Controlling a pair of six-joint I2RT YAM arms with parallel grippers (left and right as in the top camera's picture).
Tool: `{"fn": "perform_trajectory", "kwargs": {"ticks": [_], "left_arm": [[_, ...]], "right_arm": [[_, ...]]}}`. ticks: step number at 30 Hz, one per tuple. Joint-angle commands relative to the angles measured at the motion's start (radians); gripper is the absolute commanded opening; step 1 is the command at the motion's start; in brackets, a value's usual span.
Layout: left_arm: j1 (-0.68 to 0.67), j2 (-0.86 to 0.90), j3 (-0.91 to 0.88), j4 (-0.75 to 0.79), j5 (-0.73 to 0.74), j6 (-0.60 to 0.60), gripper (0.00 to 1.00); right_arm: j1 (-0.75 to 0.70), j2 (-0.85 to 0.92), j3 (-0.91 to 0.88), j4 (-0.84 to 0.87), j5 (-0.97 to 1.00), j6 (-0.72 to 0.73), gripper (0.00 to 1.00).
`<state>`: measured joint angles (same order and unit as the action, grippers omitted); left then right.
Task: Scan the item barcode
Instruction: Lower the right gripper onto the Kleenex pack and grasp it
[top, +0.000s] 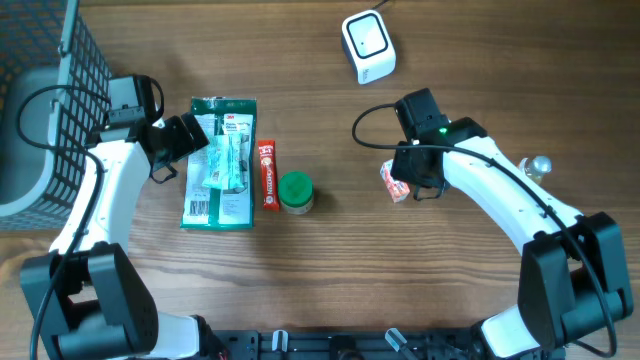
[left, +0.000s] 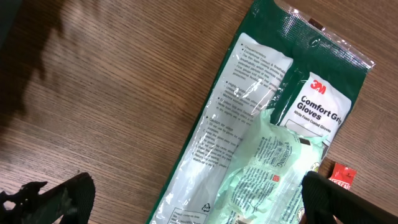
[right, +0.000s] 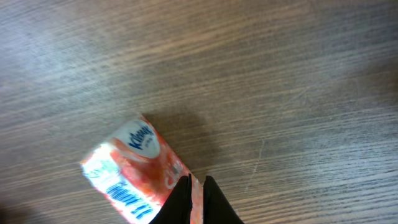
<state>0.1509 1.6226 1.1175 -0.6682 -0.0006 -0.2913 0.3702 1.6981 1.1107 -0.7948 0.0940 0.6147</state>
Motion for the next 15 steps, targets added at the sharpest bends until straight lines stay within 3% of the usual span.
{"fn": "perform_trajectory", "kwargs": {"ticks": [1, 15], "left_arm": [[0.004, -0.021, 0.009, 0.003, 0.008, -0.005, 1.0], [0.004, -0.021, 0.009, 0.003, 0.008, -0.005, 1.0]], "right_arm": [[0.002, 0.013, -0.019, 0.017, -0.029, -0.014, 0.08], [0.003, 0.013, -0.019, 0.037, -0.175, -0.013, 0.09]]}}
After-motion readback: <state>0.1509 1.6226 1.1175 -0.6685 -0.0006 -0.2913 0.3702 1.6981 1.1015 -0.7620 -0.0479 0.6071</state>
